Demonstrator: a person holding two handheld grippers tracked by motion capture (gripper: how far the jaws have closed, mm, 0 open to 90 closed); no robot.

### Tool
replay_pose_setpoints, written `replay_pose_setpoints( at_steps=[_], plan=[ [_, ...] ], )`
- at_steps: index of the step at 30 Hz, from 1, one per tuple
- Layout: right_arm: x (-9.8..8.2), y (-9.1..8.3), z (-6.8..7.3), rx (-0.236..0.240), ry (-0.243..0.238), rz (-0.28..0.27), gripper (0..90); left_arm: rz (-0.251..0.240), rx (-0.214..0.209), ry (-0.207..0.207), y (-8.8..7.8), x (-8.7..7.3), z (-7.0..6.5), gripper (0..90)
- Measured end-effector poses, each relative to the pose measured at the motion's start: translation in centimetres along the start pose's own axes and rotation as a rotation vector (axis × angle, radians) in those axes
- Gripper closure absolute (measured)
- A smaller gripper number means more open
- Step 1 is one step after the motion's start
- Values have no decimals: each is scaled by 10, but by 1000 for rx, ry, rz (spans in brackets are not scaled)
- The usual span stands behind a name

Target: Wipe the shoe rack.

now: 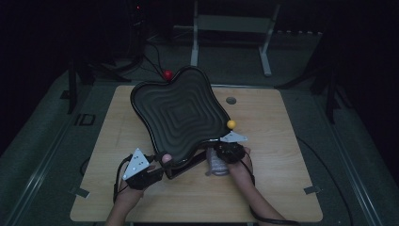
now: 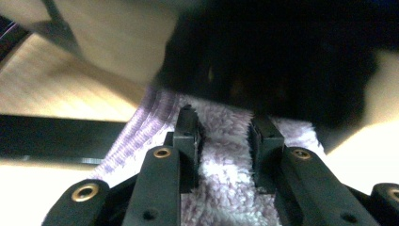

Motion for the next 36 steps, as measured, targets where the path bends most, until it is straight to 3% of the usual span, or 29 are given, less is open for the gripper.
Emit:
replay_pose_setpoints(
  at_steps=[2, 8, 14, 18, 21, 23, 24, 28, 30, 36],
  plan=[
    [-4, -6, 1, -12, -30, 11, 700, 6, 0, 2, 0, 1, 0, 598],
    [-12, -20, -8, -5, -17, 29, 703, 11, 3, 0, 1, 2, -1, 598],
    [-25, -38, -10, -28, -70, 61, 708, 10, 9, -2, 1, 2, -2, 598],
    [-31, -52, -24, -83, -52, 58, 710, 13, 4, -3, 1, 2, -1, 598],
    [-35, -56, -35, -152, -24, 67, 712, 13, -3, -2, 1, 2, 0, 598],
    [-37, -60, -44, -126, 28, 36, 711, 8, -6, -3, 1, 2, 0, 598],
    [-36, -61, -46, -111, 28, 17, 710, 5, -9, -6, 1, 2, 0, 598],
    [-27, -65, -40, -52, -49, -40, 709, 6, -12, -5, 1, 2, 1, 599],
    [-23, -64, -36, -60, -81, -50, 707, 4, -15, -7, 2, 2, 0, 599],
    [-25, -56, -42, -34, -64, -59, 706, 7, -17, -6, 2, 2, 0, 599]
  ],
)
Point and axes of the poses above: each handheld gripper's, and its own axes: y roughly forward along the jaws, x roughly out of its top, z roughly to its left, the point moved 1 cm from there along y, roughly forward along the jaws, and after that the axes turned 9 degrees about z, right-handed, at the moved point
